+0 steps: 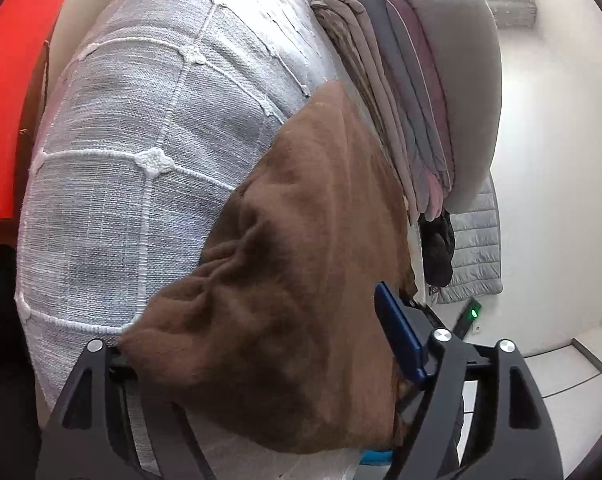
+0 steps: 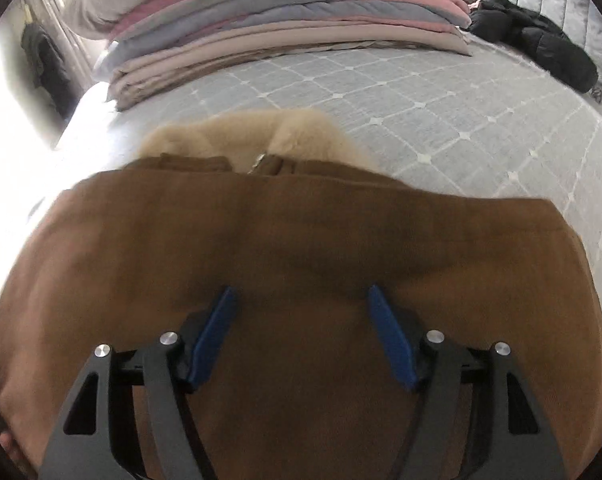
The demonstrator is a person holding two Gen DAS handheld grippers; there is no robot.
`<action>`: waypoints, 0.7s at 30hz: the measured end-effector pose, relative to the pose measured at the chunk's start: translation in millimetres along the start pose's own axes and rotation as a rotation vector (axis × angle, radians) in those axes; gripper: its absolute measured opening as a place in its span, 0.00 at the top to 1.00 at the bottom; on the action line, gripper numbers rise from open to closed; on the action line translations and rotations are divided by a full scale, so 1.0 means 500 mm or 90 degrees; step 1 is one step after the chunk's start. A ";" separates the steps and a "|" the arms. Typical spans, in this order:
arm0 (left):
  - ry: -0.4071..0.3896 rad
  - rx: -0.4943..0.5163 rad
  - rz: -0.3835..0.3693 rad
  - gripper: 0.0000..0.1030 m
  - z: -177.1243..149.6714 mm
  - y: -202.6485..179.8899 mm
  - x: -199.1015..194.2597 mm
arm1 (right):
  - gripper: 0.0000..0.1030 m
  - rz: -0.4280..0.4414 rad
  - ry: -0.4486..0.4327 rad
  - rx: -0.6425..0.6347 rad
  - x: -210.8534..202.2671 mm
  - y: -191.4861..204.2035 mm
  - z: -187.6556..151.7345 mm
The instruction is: Fold large clothes
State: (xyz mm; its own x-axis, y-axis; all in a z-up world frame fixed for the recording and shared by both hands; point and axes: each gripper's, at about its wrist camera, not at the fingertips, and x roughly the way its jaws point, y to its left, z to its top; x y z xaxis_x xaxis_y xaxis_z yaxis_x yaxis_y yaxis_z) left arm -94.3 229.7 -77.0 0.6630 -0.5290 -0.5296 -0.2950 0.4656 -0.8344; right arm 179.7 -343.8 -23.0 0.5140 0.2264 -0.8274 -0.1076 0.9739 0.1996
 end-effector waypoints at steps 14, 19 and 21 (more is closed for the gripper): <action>-0.026 0.004 -0.008 0.29 -0.005 -0.004 0.003 | 0.24 0.155 -0.115 0.521 -0.395 -0.445 -0.490; -0.039 0.016 -0.004 0.29 -0.015 -0.011 0.005 | 0.24 0.342 -0.091 0.644 -0.320 -0.456 -0.575; -0.036 0.019 -0.006 0.29 -0.015 -0.011 0.007 | 0.24 0.367 -0.088 0.653 -0.301 -0.443 -0.574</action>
State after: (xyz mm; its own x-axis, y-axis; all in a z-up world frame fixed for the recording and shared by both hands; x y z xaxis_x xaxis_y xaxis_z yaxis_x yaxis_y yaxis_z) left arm -95.6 220.3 -75.3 0.7037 -0.4933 -0.5113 -0.2683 0.4819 -0.8342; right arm -117.9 -589.9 -93.5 0.7075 0.5641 -0.4256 0.3463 0.2482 0.9047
